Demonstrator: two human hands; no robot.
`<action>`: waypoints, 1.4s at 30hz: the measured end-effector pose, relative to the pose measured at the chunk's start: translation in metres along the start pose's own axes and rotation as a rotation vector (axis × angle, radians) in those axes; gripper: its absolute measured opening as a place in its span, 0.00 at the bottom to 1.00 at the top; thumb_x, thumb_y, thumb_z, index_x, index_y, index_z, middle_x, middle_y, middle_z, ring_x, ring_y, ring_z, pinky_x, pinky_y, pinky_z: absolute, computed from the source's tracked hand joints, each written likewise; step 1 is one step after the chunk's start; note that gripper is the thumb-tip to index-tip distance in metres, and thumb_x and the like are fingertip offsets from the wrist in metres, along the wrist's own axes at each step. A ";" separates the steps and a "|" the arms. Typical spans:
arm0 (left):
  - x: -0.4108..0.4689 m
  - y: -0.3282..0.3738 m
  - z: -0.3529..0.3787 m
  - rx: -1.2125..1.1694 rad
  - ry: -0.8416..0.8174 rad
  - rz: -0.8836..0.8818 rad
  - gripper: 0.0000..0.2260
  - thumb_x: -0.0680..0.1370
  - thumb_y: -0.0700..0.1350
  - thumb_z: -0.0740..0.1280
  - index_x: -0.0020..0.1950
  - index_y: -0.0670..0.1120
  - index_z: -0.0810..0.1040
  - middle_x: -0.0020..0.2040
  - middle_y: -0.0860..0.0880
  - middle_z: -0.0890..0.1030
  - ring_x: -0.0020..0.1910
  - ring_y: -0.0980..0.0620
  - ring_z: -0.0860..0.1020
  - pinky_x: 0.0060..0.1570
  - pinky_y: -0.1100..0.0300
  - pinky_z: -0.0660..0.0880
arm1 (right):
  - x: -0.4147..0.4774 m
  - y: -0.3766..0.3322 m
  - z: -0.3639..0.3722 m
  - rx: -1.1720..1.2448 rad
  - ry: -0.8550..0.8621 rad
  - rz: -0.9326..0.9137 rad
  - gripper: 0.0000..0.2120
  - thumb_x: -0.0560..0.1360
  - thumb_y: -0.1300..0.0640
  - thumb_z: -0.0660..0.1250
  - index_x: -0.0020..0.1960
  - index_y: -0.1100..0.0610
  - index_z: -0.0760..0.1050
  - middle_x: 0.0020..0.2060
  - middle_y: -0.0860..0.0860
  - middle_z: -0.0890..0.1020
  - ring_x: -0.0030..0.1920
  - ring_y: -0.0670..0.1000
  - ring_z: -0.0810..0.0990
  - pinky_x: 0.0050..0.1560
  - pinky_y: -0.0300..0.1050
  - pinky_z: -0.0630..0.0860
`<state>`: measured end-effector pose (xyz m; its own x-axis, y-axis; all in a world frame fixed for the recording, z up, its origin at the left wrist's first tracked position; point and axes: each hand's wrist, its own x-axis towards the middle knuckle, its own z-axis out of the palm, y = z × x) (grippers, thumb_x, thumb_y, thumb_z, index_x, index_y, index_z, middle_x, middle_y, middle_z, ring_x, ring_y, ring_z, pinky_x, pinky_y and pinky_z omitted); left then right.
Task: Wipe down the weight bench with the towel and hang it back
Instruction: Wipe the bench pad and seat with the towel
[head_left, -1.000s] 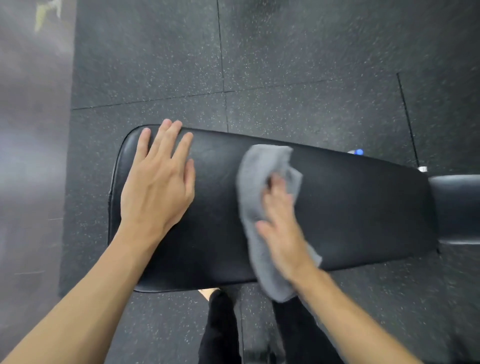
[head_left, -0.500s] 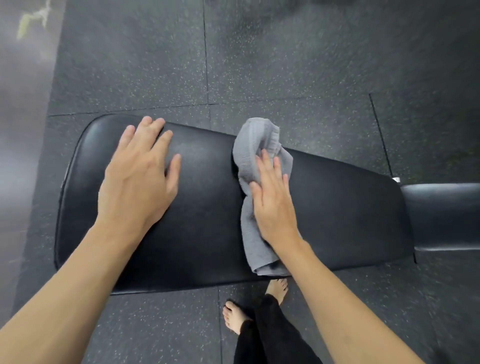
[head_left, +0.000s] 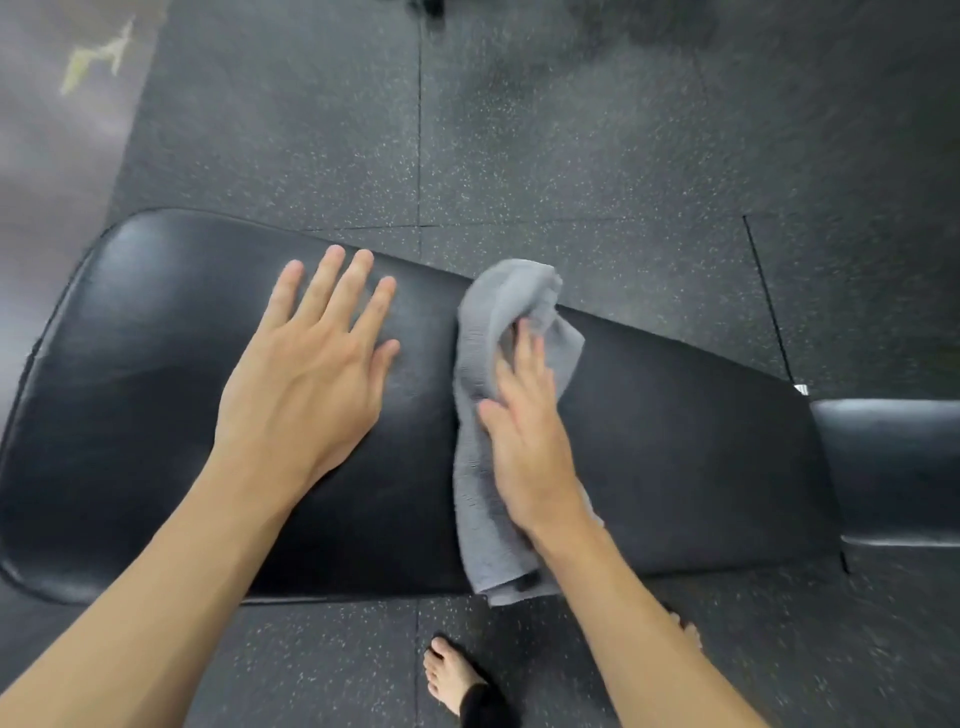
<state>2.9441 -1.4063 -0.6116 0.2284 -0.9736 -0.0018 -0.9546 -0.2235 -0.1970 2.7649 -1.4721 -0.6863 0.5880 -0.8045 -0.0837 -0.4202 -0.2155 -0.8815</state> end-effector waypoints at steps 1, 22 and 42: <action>-0.001 0.001 -0.001 -0.009 0.013 0.011 0.25 0.84 0.47 0.50 0.81 0.40 0.62 0.81 0.38 0.64 0.82 0.39 0.61 0.80 0.40 0.55 | -0.004 -0.017 0.015 -0.022 -0.058 -0.104 0.31 0.80 0.56 0.54 0.82 0.48 0.52 0.82 0.44 0.45 0.81 0.44 0.37 0.79 0.43 0.34; 0.031 0.119 0.027 -0.256 -0.065 -0.025 0.25 0.83 0.45 0.55 0.80 0.37 0.64 0.82 0.40 0.64 0.82 0.43 0.60 0.82 0.45 0.53 | 0.003 0.125 -0.084 -0.120 0.180 0.164 0.27 0.84 0.55 0.55 0.82 0.50 0.54 0.82 0.48 0.54 0.82 0.49 0.50 0.80 0.59 0.53; 0.081 0.277 0.090 0.010 -0.206 0.143 0.33 0.85 0.61 0.45 0.84 0.42 0.52 0.85 0.41 0.52 0.84 0.38 0.50 0.79 0.33 0.47 | -0.054 0.331 -0.218 -0.234 0.227 0.488 0.27 0.85 0.54 0.56 0.82 0.55 0.53 0.82 0.50 0.56 0.81 0.51 0.54 0.79 0.57 0.56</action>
<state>2.7151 -1.5426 -0.7551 0.1260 -0.9651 -0.2297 -0.9783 -0.0825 -0.1900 2.4432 -1.6210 -0.8722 0.1361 -0.9342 -0.3298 -0.7616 0.1142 -0.6379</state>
